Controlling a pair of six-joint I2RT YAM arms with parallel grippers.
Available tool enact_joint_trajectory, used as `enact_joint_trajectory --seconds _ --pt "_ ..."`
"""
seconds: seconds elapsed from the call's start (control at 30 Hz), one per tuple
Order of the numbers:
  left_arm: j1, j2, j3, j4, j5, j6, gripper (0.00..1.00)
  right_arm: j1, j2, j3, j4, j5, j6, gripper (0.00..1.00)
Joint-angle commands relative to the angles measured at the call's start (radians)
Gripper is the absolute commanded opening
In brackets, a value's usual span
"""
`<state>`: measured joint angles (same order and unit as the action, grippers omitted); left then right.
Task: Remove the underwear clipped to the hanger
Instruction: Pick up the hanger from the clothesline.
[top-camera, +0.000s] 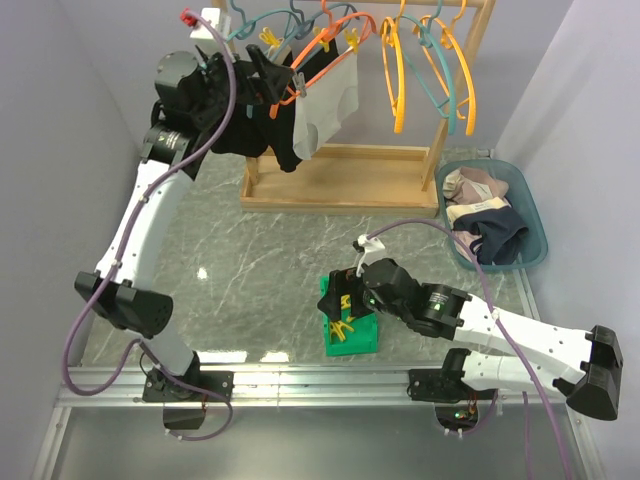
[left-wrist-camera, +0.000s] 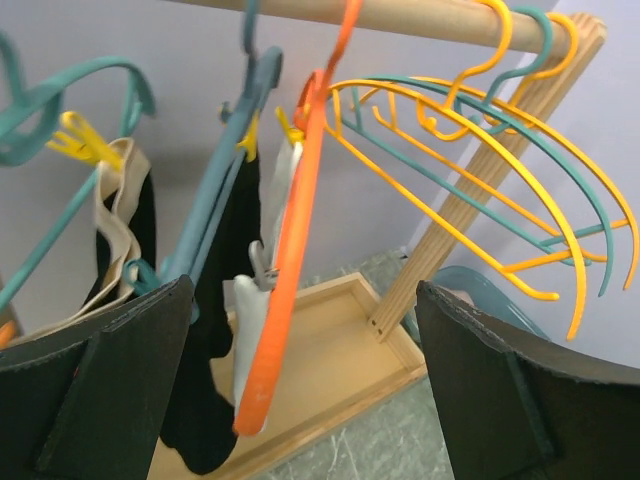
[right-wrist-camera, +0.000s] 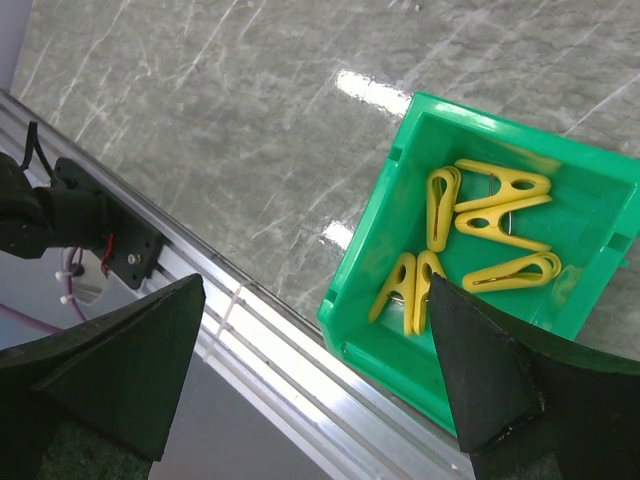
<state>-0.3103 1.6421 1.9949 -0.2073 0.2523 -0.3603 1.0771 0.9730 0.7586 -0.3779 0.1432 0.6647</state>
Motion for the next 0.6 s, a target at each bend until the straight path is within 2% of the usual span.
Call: enact_joint_trajectory --seconds 0.0,0.3,0.47,0.57 --pt "-0.045 0.05 0.094 -0.035 0.039 0.066 0.99 -0.003 -0.017 -0.012 0.022 0.029 0.006 1.0" --pt "-0.092 0.09 0.128 -0.112 -0.128 0.152 0.99 -0.003 -0.004 -0.012 0.019 0.038 -0.01 1.0" --pt "-0.105 0.145 0.199 -0.222 -0.11 0.198 0.99 -0.002 0.009 -0.012 0.028 0.039 -0.013 1.0" --pt "-0.118 0.182 0.24 -0.288 -0.088 0.25 0.92 -0.003 0.021 -0.01 0.037 0.033 -0.01 1.0"
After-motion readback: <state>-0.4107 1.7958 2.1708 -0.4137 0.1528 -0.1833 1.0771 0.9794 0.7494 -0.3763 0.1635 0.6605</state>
